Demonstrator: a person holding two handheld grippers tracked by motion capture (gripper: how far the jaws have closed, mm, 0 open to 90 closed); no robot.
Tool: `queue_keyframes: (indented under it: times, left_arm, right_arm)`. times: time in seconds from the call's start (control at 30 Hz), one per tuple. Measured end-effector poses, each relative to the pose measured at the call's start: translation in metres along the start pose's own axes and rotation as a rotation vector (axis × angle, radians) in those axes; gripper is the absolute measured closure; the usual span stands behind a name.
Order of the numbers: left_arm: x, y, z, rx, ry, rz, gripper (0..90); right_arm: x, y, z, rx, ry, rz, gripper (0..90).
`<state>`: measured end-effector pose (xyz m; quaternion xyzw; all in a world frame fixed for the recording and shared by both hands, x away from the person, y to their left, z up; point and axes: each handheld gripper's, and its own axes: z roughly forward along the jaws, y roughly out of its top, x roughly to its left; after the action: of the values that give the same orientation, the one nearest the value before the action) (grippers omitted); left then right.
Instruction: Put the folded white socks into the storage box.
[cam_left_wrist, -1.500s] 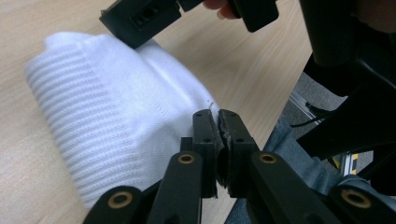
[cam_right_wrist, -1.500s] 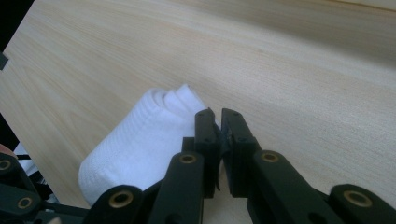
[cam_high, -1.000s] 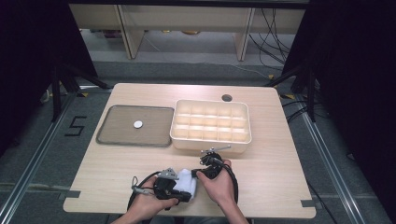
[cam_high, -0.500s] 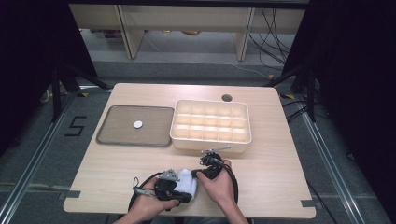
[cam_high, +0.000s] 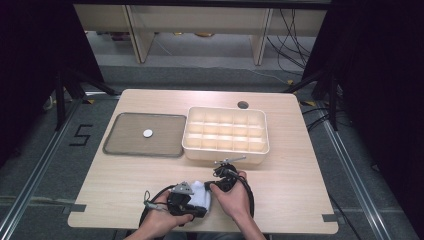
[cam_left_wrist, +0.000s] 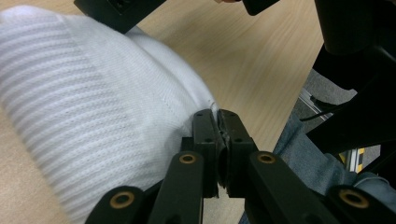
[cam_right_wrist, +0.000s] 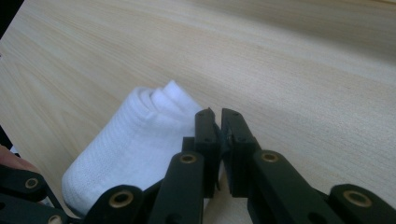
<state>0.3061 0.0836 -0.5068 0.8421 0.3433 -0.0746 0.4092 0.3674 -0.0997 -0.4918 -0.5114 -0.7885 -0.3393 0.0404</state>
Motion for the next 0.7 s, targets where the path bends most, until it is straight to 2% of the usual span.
queue_keyframes:
  times: [0.13, 0.2, 0.33, 0.37, 0.47, 0.53, 0.6, 0.63, 0.7]
  left_arm:
    - [0.000, 0.000, 0.000, -0.016, -0.003, -0.009, 85.6]
    - [0.001, 0.000, -0.001, -0.012, -0.001, 0.000, 85.5]
    - [0.001, 0.001, -0.002, -0.017, -0.005, -0.003, 84.4]
    - [0.001, 0.001, -0.002, -0.018, -0.006, -0.002, 84.1]
    - [0.000, 0.001, -0.004, -0.028, -0.013, -0.016, 82.5]
    - [-0.001, 0.003, -0.008, -0.032, -0.013, -0.009, 80.4]
    - [-0.002, 0.006, -0.015, -0.045, -0.023, -0.015, 77.1]
    - [-0.002, 0.007, -0.020, -0.054, -0.022, -0.015, 74.7]
    - [-0.002, 0.010, -0.031, -0.092, -0.006, -0.009, 70.7]
  right_arm:
    - [0.000, 0.000, 0.000, -0.005, -0.010, -0.011, 86.0]
    - [0.000, 0.000, 0.001, -0.023, -0.001, -0.030, 85.5]
    - [0.000, 0.000, 0.002, -0.025, 0.002, -0.023, 84.6]
    - [0.000, 0.000, 0.003, -0.041, 0.000, -0.022, 84.5]
    - [0.000, 0.000, 0.002, -0.026, 0.008, -0.027, 84.4]
    - [0.001, 0.000, 0.002, -0.044, -0.004, -0.024, 84.4]
    - [0.002, -0.001, 0.001, -0.039, -0.009, -0.015, 84.5]
    - [0.002, -0.001, 0.001, -0.043, -0.015, -0.028, 84.5]
    - [0.002, -0.001, 0.001, -0.044, -0.012, -0.032, 84.6]
